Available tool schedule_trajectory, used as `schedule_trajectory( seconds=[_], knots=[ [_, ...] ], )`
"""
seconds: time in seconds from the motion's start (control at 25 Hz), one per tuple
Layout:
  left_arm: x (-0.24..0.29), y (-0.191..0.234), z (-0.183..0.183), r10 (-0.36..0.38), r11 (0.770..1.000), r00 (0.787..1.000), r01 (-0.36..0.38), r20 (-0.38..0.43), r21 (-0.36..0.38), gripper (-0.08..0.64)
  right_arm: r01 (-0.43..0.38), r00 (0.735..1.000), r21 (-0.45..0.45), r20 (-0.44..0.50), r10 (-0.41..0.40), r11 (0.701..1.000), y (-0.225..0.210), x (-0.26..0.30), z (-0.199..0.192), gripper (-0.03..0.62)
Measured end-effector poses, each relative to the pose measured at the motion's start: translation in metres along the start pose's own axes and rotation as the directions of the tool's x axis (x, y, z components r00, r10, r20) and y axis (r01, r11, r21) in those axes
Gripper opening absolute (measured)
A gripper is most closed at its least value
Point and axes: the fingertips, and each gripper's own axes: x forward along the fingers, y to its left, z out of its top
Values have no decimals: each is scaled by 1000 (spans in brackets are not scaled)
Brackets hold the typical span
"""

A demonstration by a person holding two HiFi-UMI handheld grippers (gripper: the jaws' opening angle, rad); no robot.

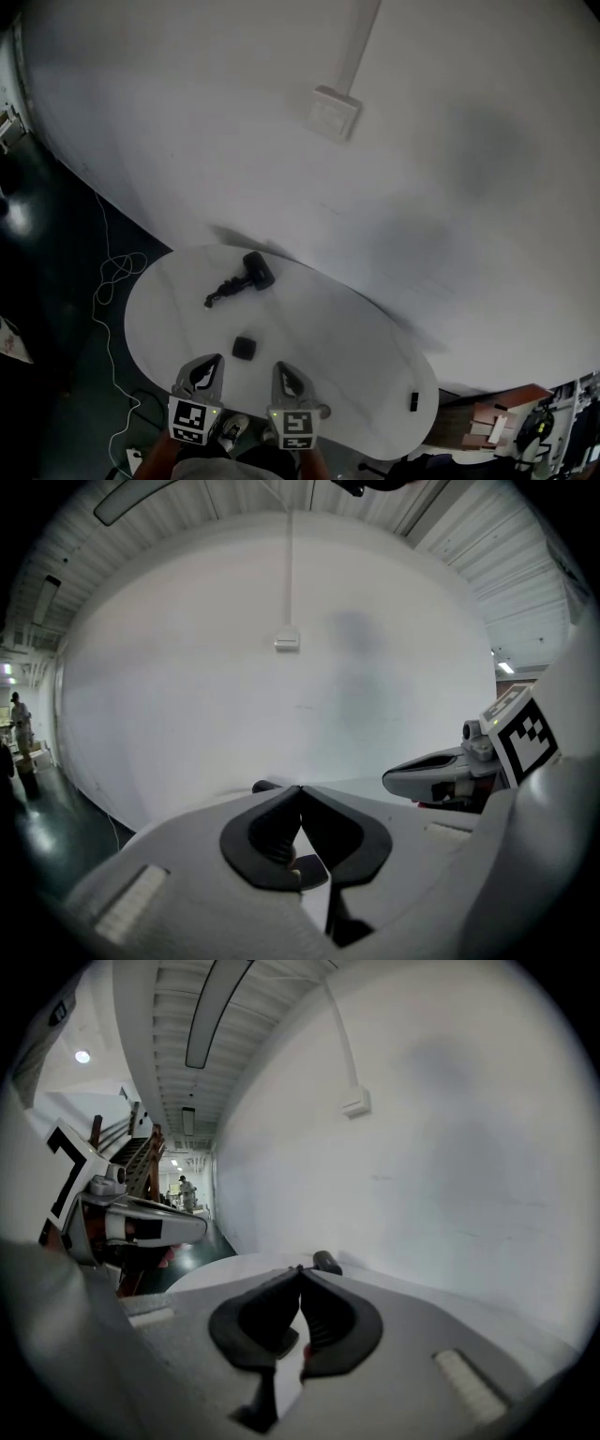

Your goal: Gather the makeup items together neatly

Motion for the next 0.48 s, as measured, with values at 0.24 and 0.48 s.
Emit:
schedule_trajectory(
  seconds=[0.24, 0.48],
  knots=[
    [1, 25, -22, 53, 998, 998, -54, -34, -36, 11, -76, 995, -16, -59, 75, 997, 24, 33, -19, 5],
    [4, 41, -43, 83, 995, 995, -87, -63, -53, 11, -92, 990, -3, -110, 91, 996, 35, 62, -40, 6]
  ],
)
